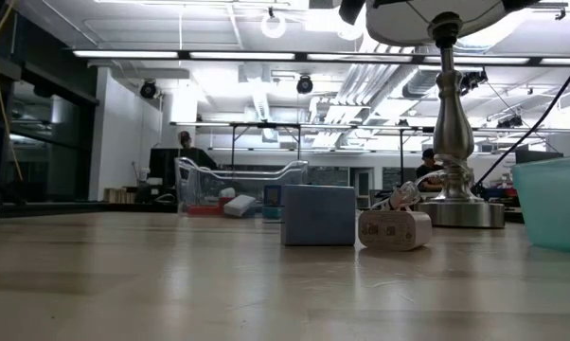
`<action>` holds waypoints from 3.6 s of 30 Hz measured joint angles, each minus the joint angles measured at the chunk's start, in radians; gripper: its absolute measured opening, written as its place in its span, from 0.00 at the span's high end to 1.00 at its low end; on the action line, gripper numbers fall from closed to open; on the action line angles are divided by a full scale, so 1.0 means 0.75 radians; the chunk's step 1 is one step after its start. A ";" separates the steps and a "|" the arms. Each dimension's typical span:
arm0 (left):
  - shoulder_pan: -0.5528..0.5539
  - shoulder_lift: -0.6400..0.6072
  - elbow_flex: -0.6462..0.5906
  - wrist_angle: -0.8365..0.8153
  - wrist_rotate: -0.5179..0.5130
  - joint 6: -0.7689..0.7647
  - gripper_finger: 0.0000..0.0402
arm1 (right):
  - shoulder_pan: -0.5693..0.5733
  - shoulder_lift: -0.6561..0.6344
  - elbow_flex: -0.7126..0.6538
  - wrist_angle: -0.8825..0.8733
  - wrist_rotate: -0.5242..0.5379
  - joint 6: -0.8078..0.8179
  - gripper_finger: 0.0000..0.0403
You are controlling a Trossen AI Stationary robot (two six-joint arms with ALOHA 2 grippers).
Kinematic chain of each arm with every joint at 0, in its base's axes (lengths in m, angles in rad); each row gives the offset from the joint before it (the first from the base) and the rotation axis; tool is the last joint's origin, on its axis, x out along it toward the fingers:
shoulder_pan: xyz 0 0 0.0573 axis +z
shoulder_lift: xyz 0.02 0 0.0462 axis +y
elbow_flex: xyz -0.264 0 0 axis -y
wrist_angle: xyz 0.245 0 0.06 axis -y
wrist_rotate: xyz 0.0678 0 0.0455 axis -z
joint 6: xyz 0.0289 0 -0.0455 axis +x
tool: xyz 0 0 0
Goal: Pick & Place Office items
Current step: Put the bottom green charger adapter into the green bin
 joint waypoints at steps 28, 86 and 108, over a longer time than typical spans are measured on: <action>0.000 0.000 0.000 0.060 0.017 0.022 0.66 | 0.000 -0.001 0.000 0.099 -0.025 -0.030 0.43; -0.003 0.001 0.000 0.078 0.117 0.137 0.62 | 0.001 -0.001 0.000 0.121 -0.040 -0.028 0.71; -0.004 0.001 0.000 0.095 0.124 0.121 0.41 | 0.001 0.000 0.000 0.122 -0.086 0.017 0.71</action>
